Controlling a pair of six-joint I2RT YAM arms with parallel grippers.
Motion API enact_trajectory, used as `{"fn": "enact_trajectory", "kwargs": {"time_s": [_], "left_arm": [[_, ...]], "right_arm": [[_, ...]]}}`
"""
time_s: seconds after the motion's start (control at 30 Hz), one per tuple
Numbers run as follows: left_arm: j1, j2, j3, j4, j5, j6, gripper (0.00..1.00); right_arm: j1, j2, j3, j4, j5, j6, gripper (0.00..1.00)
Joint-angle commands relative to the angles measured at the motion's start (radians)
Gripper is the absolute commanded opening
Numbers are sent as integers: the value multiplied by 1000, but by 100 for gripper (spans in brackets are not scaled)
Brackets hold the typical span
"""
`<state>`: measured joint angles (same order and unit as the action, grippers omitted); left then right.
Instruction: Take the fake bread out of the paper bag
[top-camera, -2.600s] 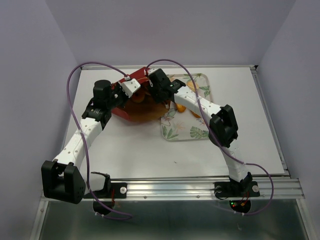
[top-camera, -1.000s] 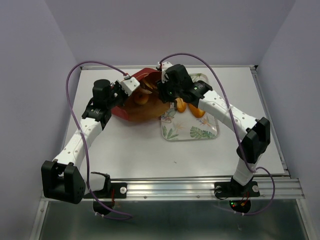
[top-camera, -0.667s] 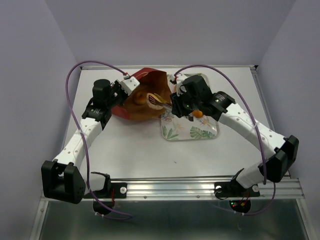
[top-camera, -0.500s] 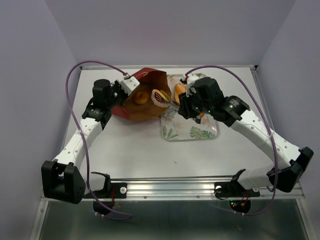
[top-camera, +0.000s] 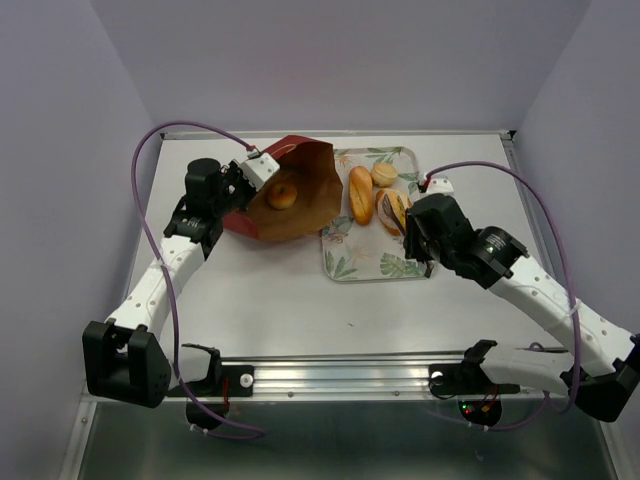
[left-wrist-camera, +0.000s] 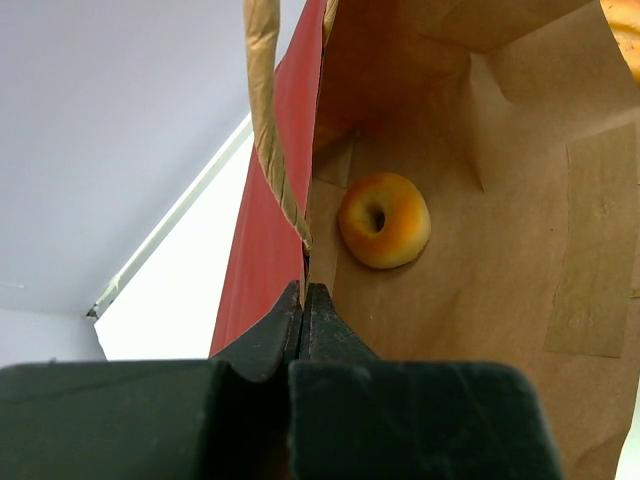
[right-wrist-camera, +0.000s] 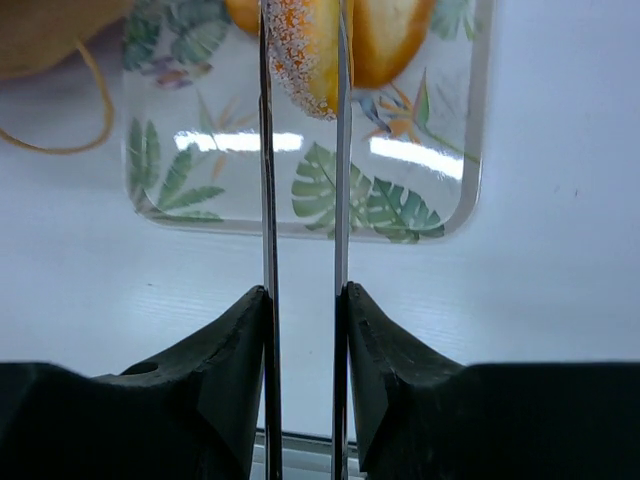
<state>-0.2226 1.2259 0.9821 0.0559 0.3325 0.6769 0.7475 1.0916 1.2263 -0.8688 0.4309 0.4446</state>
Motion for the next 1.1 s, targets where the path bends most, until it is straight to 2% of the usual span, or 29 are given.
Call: {"fn": "enact_trajectory", "kwargs": {"time_s": [0.0, 0.17, 0.27, 0.43, 0.77, 1.07], "left_arm": [[-4, -23, 36, 48, 8, 13, 0], [-4, -26, 33, 48, 13, 13, 0], [-4, -32, 33, 48, 11, 10, 0], [-4, -39, 30, 45, 8, 12, 0], [-4, -31, 29, 50, 17, 3, 0], [-4, -39, 24, 48, 8, 7, 0]], "right_arm": [[4, 11, -108, 23, 28, 118, 1], [4, 22, -221, 184, -86, 135, 1], [4, 59, -258, 211, -95, 143, 1], [4, 36, -266, 211, -99, 149, 1], [4, 48, -120, 123, -150, 92, 1], [4, 37, -252, 154, -141, 106, 1]]}}
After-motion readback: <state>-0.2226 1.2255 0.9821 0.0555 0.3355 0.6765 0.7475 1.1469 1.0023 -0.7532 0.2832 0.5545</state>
